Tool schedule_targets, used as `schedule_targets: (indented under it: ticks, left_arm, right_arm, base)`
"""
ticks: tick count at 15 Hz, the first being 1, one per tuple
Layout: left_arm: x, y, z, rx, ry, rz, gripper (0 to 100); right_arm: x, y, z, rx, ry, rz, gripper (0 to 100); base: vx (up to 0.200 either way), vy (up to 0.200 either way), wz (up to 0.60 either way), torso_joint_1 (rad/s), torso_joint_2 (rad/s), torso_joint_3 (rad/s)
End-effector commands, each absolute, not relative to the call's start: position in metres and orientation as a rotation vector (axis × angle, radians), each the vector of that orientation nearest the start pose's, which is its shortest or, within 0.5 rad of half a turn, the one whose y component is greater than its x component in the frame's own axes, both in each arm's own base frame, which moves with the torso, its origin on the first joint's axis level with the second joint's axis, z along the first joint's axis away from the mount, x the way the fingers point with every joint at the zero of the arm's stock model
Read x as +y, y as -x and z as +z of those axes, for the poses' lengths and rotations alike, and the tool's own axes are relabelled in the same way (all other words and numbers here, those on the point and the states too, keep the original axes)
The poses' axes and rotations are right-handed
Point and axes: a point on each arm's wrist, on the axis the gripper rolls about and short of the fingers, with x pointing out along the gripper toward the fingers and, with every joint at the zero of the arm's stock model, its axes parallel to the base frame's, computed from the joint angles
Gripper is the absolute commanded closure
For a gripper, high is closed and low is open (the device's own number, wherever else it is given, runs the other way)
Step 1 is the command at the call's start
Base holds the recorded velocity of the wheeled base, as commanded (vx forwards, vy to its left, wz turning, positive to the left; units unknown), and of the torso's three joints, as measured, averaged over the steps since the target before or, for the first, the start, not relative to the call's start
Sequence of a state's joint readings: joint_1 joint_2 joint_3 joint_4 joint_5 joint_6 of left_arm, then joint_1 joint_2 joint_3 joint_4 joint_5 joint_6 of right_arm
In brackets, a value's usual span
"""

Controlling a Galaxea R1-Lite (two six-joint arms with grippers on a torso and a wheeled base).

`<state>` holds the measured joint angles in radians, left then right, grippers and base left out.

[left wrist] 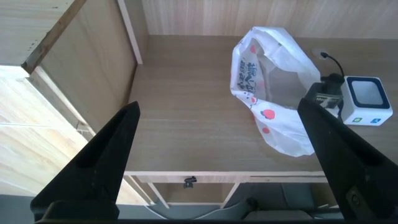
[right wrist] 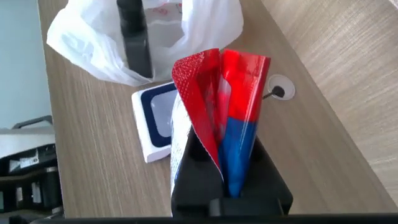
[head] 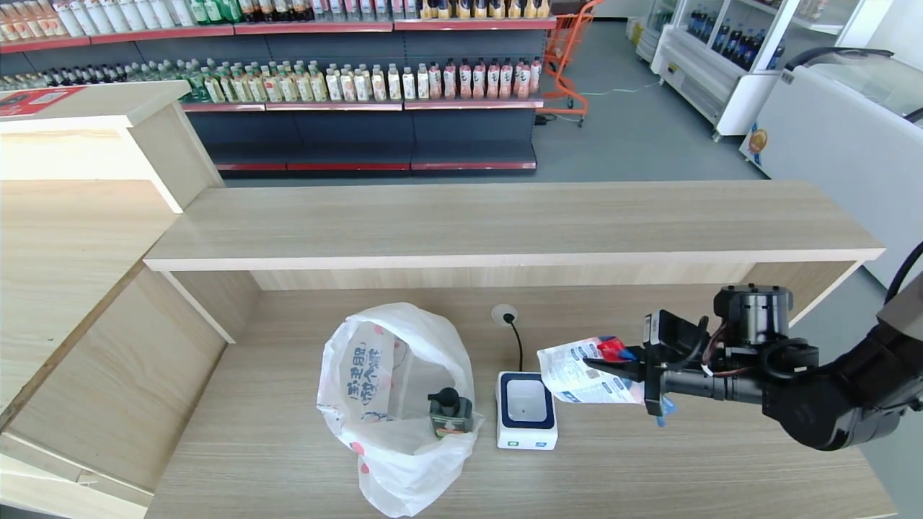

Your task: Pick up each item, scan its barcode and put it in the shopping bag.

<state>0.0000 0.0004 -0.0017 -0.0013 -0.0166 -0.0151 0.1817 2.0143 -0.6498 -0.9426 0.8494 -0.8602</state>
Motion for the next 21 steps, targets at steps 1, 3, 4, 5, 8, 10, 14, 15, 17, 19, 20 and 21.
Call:
schedule_targets:
  ticks: [1, 3, 4, 5, 8, 10, 14, 15, 17, 19, 20, 21]
  left_arm:
    - [0.000, 0.023, 0.076, -0.003, 0.015, -0.017, 0]
    - [0.000, 0.023, 0.076, -0.003, 0.015, -0.017, 0]
    - [0.000, 0.023, 0.076, -0.003, 0.015, -0.017, 0]
    - [0.000, 0.023, 0.076, -0.003, 0.015, -0.017, 0]
    - [0.000, 0.023, 0.076, -0.003, 0.015, -0.017, 0]
    - [0.000, 0.023, 0.076, -0.003, 0.015, -0.017, 0]
    - [0.000, 0.023, 0.076, -0.003, 0.015, -0.017, 0]
    - [0.000, 0.023, 0.076, -0.003, 0.015, -0.017, 0]
    - [0.000, 0.023, 0.076, -0.003, 0.015, -0.017, 0]
    - [0.000, 0.023, 0.076, -0.003, 0.015, -0.017, 0]
    - [0.000, 0.023, 0.076, -0.003, 0.015, -0.017, 0]
    - [0.000, 0.023, 0.076, -0.003, 0.015, -0.017, 0]
  right_arm:
    - [0.085, -0.319, 0.060, -0.037, 0.637, 1.173, 100]
    - [0.093, -0.320, 0.055, -0.069, 0.663, 1.214, 100]
    - [0.095, -0.323, 0.055, -0.090, 0.676, 1.216, 100]
    - [0.098, -0.327, 0.053, -0.109, 0.687, 1.215, 100]
    - [0.105, -0.336, 0.047, -0.181, 0.704, 1.217, 100]
    - [0.108, -0.339, 0.039, -0.215, 0.706, 1.241, 100]
    - [0.110, -0.343, 0.026, -0.243, 0.705, 1.270, 100]
    - [0.110, -0.345, 0.023, -0.242, 0.704, 1.272, 100]
    - [0.108, -0.349, 0.017, -0.242, 0.698, 1.284, 100]
    - [0.108, -0.352, 0.014, -0.257, 0.695, 1.301, 100]
    - [0.109, -0.356, 0.016, -0.287, 0.704, 1.307, 100]
    - [0.110, -0.359, 0.014, -0.299, 0.710, 1.314, 100]
  base:
    - [0.000, 0.000, 0.00, 0.000, 0.00, 0.000]
    - [0.000, 0.000, 0.00, 0.000, 0.00, 0.000]
    - [0.000, 0.000, 0.00, 0.000, 0.00, 0.000]
    - [0.000, 0.000, 0.00, 0.000, 0.00, 0.000]
    - [0.000, 0.000, 0.00, 0.000, 0.00, 0.000]
    - [0.000, 0.000, 0.00, 0.000, 0.00, 0.000]
    - [0.000, 0.000, 0.00, 0.000, 0.00, 0.000]
    - [0.000, 0.000, 0.00, 0.000, 0.00, 0.000]
    - [0.000, 0.000, 0.00, 0.000, 0.00, 0.000]
    - [0.000, 0.000, 0.00, 0.000, 0.00, 0.000]
    - [0.000, 0.000, 0.00, 0.000, 0.00, 0.000]
    - [0.000, 0.000, 0.00, 0.000, 0.00, 0.000]
